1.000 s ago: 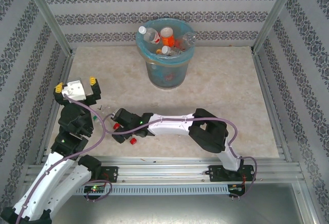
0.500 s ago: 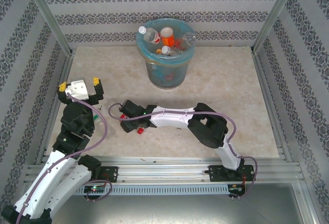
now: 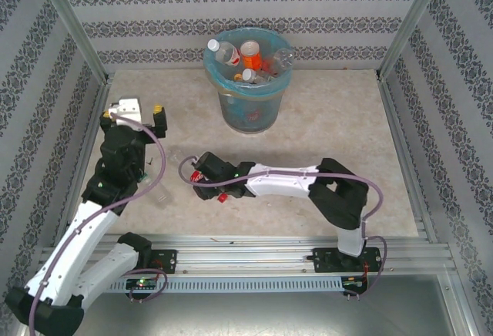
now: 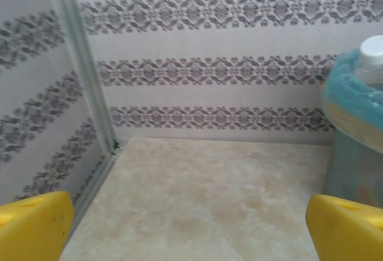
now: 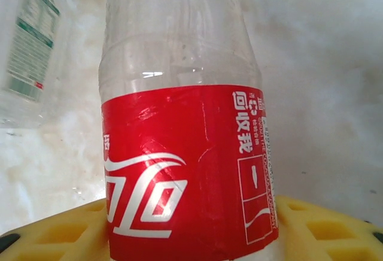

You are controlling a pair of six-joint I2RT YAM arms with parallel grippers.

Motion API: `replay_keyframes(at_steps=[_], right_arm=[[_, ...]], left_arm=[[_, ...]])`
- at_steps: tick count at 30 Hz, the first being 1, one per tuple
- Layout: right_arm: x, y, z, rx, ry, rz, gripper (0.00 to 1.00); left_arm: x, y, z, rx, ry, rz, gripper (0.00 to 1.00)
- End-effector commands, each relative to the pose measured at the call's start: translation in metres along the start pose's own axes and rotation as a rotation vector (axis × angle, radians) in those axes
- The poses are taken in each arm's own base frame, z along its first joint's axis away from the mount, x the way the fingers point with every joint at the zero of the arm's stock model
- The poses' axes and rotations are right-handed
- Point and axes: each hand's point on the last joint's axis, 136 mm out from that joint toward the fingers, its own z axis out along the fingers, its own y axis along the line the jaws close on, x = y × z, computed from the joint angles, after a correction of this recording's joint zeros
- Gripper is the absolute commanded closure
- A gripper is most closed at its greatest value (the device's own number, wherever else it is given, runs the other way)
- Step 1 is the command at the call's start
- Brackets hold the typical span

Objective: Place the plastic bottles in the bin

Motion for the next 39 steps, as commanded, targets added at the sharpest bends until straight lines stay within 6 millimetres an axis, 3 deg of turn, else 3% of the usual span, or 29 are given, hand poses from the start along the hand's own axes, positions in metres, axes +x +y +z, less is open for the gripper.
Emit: replay_keyframes(at_steps=[1,4,9,18,23,30,39], right_arm=[[-0.03,-0.011,-0.033,0.016,-0.154,0.039,0.53],[-0.038,-0.018,-0.058,0.024,-0.225,0.05,0.54],[-0.052,-0.031,-0.109,0.03,-0.362,0.061,0.56],[-0.074,-0.061,-0.195,0.082,-0.569,0.082,0.58],[-0.083,-0.069,-0.23,0.093,-0.659,0.07,0.58],[-0.091,-0.062,-0.252,0.053,-0.715,0.021,0.58],[-0.095,-0.051,-0.24,-0.001,-0.696,0.018,0.59]], left_arm=[[0.018,-0.031,0.008,0.18,0.147,-0.072,0.01],[0.016,-0.057,0.014,0.314,0.214,-0.118,0.02],[-0.008,-0.089,0.008,0.505,0.229,-0.219,0.02],[-0.058,-0.126,-0.008,0.794,0.247,-0.369,0.01],[-0.07,-0.152,-0.014,0.979,0.275,-0.482,0.0],[-0.078,-0.175,-0.024,1.211,0.251,-0.614,0.03],[-0.059,-0.184,-0.024,1.239,0.322,-0.643,0.08]])
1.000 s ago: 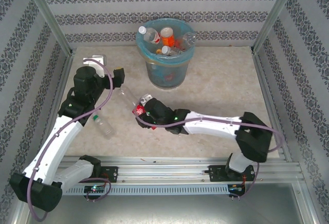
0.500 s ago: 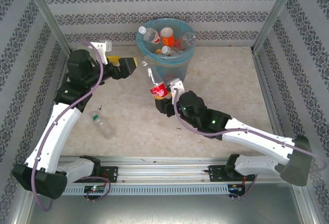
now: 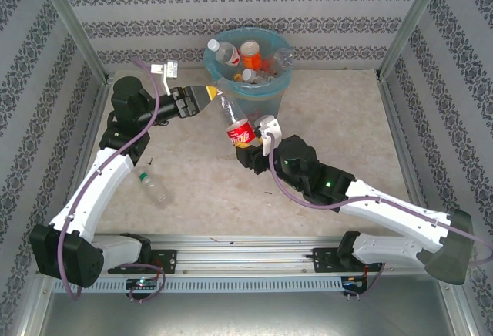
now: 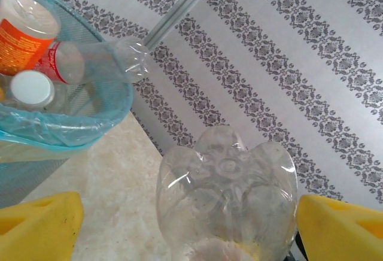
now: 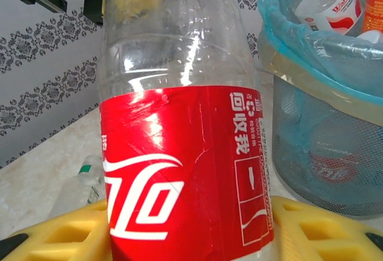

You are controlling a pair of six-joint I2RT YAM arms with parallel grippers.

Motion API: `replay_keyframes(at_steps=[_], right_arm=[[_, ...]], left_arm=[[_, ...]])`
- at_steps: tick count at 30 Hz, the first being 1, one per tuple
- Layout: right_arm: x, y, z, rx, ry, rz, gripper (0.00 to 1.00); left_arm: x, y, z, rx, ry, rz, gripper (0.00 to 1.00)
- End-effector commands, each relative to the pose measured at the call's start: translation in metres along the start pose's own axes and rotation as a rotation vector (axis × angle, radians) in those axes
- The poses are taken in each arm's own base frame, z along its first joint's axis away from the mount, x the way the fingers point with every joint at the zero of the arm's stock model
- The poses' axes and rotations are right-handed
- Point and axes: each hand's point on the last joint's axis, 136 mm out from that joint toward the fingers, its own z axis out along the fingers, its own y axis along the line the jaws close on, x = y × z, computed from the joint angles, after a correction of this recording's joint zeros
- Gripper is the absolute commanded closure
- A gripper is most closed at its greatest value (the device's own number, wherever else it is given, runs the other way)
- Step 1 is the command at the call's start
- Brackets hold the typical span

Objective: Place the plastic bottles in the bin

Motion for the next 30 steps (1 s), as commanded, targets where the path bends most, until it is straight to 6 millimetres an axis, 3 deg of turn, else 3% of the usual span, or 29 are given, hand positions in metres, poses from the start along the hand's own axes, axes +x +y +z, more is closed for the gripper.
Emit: replay_keyframes(at_steps=[1,5,7,11,14,18,20,22,26,30], right_arm=[[-0.011,0.009,0.004,-0.047,-0.039,0.01,0.59],[-0.013,0.017,0.007,-0.089,-0.043,0.017,0.59],[-0.013,0.022,0.007,-0.113,-0.042,0.015,0.59],[-0.012,0.022,0.009,-0.107,-0.03,0.018,0.58],[-0.011,0.021,0.009,-0.102,-0.022,0.011,0.56],[-0.011,0.01,0.007,-0.047,-0.029,0.026,0.34],[-0.014,-0.001,0.003,0.014,-0.045,0.038,0.18],[-0.016,-0.014,-0.005,0.081,-0.061,0.039,0.1],[-0.02,-0.04,-0.029,0.195,-0.118,0.048,0.06],[-0.026,-0.072,-0.067,0.318,-0.231,0.099,0.05]], left_arm=[[0.001,-0.01,0.001,0.069,0.0,0.002,0.07],[0.005,-0.005,0.004,0.06,0.002,-0.001,0.09],[0.007,-0.005,0.006,0.066,0.006,-0.002,0.15],[0.009,-0.002,0.008,0.063,0.011,-0.007,0.32],[0.008,0.001,0.008,0.045,-0.001,0.001,0.54],[-0.003,-0.002,0.006,0.022,-0.032,0.04,0.6],[-0.013,-0.004,0.005,0.003,-0.069,0.074,0.61],[-0.027,-0.006,0.002,-0.033,-0.118,0.115,0.6],[-0.067,-0.012,-0.003,-0.111,-0.242,0.209,0.61],[-0.12,-0.029,-0.002,-0.138,-0.397,0.311,0.62]])
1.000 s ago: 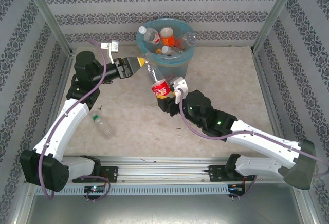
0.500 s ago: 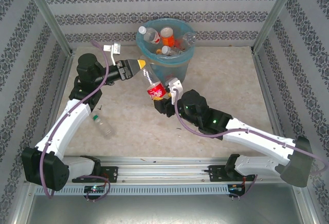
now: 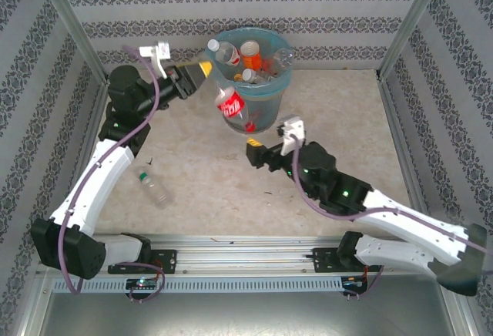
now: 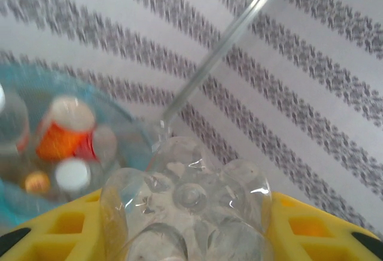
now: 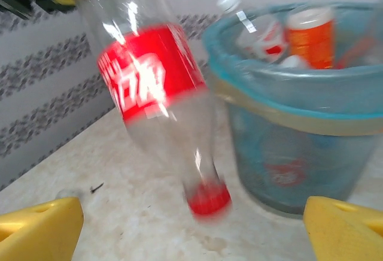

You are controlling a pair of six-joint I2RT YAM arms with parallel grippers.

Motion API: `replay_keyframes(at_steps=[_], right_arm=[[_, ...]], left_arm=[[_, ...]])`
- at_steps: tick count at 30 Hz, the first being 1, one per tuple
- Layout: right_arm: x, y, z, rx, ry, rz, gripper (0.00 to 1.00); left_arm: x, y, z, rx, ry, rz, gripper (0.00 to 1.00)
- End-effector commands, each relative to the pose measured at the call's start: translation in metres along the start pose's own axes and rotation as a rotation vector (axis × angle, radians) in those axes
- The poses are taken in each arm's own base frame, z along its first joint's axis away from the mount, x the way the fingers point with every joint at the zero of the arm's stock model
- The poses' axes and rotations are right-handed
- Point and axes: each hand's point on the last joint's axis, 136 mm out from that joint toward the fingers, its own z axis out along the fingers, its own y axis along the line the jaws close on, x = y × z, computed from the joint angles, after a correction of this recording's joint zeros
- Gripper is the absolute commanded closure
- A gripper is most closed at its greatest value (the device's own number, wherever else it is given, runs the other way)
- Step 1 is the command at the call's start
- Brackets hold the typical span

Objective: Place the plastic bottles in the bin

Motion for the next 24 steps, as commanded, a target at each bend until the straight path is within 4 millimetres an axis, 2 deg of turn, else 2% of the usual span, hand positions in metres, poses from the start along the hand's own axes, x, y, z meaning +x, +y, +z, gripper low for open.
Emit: replay_keyframes(at_steps=[1,4,5,9,12,17,21,24], right_arm=[[-0.013,-0.038,-0.022,0.152,-0.11,0.044,0.05],[-0.019,-0.05,-0.039,0.176,-0.159,0.058,0.05],[-0.02,-0.054,-0.043,0.187,-0.165,0.06,0.05],[-0.017,-0.06,-0.05,0.198,-0.161,0.066,0.05],[-0.014,-0.06,-0.051,0.195,-0.153,0.076,0.05],[-0.008,-0.063,-0.05,0.206,-0.141,0.076,0.05],[-0.004,-0.064,-0.049,0.213,-0.131,0.076,0.05],[0.0,-0.065,-0.048,0.218,-0.124,0.075,0.05]], left_arm=[[-0.062,-0.013,0.006,-0.033,-0.207,0.154,0.62],[-0.09,-0.014,0.022,-0.053,-0.295,0.244,0.62],[-0.094,-0.009,0.031,-0.077,-0.305,0.277,0.62],[-0.087,0.005,0.074,-0.101,-0.289,0.373,0.63],[-0.068,0.011,0.111,-0.099,-0.233,0.468,0.63],[-0.008,0.005,0.168,-0.049,-0.047,0.613,0.63],[0.038,0.017,0.19,-0.054,0.07,0.666,0.62],[0.067,0.036,0.198,-0.105,0.157,0.732,0.62]])
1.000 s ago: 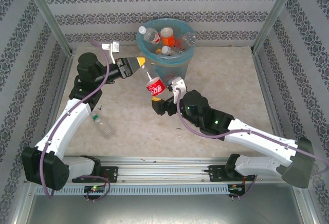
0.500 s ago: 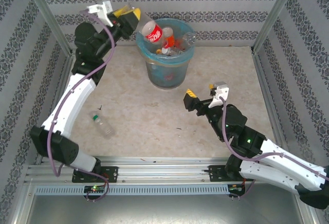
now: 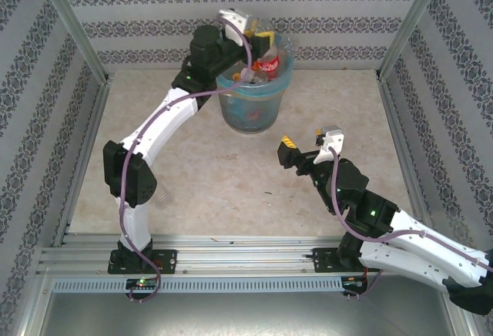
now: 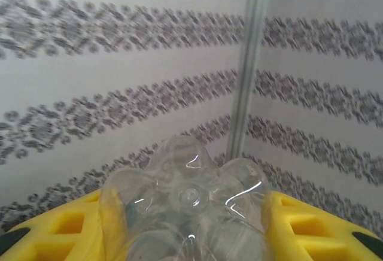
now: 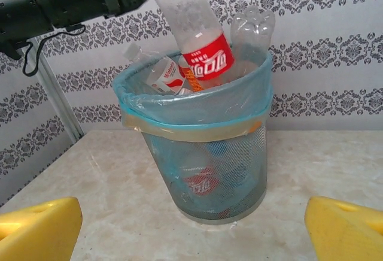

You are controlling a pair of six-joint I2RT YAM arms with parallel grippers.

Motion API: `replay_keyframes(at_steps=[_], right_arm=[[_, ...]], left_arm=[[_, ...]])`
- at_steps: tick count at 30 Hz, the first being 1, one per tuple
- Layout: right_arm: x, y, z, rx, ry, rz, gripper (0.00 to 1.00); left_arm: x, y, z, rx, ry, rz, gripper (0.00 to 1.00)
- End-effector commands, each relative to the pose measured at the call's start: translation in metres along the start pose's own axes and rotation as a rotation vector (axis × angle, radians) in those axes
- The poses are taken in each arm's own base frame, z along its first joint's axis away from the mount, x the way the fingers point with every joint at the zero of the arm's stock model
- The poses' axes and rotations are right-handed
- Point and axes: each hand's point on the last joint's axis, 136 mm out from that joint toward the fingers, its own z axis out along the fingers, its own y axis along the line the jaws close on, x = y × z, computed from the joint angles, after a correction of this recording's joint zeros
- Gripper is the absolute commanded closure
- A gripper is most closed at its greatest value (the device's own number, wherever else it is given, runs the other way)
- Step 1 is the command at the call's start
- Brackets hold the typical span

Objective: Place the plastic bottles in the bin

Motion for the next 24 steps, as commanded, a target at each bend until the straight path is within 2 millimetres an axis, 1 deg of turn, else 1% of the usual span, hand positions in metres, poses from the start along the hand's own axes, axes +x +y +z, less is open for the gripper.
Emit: replay_keyframes(at_steps=[1,4,9,12,17,20,24], right_arm=[[0.006,-0.007,0.001,0.034,0.007,0.012,0.05],[0.009,-0.007,0.002,0.037,0.016,0.003,0.05],[0.012,-0.005,0.006,0.039,0.028,-0.001,0.04],[0.015,-0.004,0.008,0.039,0.037,-0.005,0.04],[0.017,-0.004,0.009,0.042,0.044,-0.003,0.04],[0.017,-0.003,0.009,0.041,0.047,0.0,0.04],[0.016,-0.004,0.009,0.043,0.047,0.002,0.04]], left_arm=[[0.045,0.011,0.008,-0.048,0.151,0.133,0.62],[0.074,0.016,0.011,-0.063,0.235,0.124,0.62],[0.111,0.026,0.012,-0.101,0.338,0.121,0.62],[0.133,0.025,0.013,-0.082,0.398,0.119,0.62],[0.161,0.023,0.015,-0.059,0.459,0.098,0.62],[0.172,0.024,0.016,-0.055,0.479,0.08,0.62],[0.187,0.033,0.016,-0.074,0.523,0.027,0.61]])
